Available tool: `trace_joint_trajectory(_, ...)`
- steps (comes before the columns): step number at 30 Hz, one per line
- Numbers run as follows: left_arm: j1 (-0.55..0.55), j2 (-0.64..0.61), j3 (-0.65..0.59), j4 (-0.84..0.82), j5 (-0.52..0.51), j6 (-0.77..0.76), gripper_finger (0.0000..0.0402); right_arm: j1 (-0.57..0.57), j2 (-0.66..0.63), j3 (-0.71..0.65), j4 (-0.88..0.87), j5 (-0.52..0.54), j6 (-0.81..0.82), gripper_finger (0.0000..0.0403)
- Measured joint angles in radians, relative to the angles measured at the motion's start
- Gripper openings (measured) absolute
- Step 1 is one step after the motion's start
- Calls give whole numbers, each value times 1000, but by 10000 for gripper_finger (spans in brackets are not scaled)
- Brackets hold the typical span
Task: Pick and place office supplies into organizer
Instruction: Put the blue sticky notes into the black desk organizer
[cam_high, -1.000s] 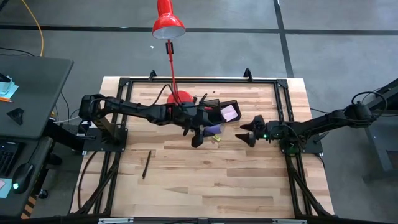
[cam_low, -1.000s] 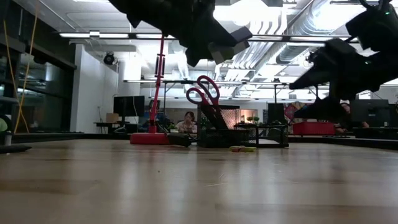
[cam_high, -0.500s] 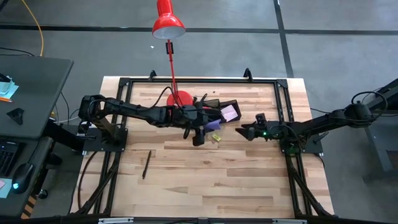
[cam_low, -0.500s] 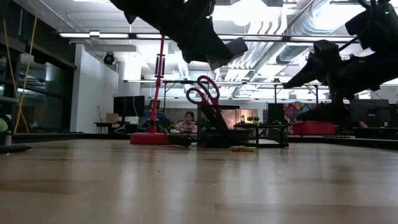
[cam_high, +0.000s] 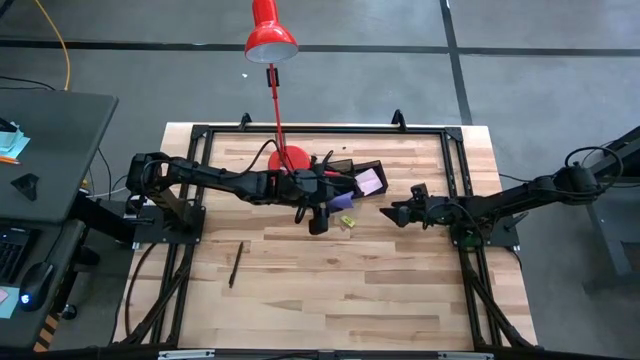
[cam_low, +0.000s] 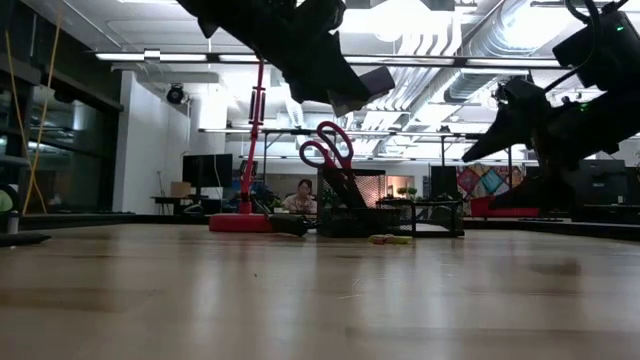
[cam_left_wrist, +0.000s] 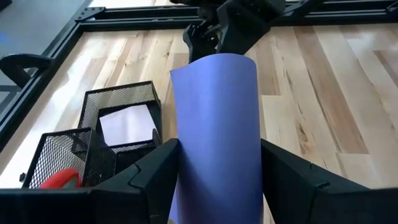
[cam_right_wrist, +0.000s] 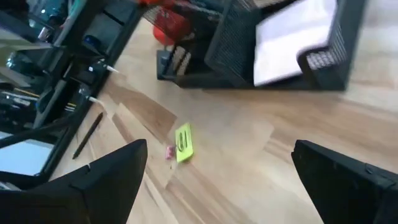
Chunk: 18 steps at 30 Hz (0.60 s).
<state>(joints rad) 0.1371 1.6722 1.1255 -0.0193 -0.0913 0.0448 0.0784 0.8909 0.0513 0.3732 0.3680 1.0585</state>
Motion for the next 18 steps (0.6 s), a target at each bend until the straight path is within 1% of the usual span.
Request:
trace_joint_trajectory(6, 0, 0, 0, 1, -8, 0, 195, 3, 0, 0, 26, -37, 3, 389)
trace_joint_trajectory(11, 0, 0, 0, -20, -12, 4, 195, 15, 0, 0, 200, -101, -108, 382)
trace_joint_trajectory(15, 0, 0, 0, -29, -13, 5, 195, 35, 0, 0, 298, -93, -179, 350)
trace_joint_trajectory(18, 0, 0, 0, -34, -26, 7, 195, 34, 0, 0, 339, -104, -192, 320)
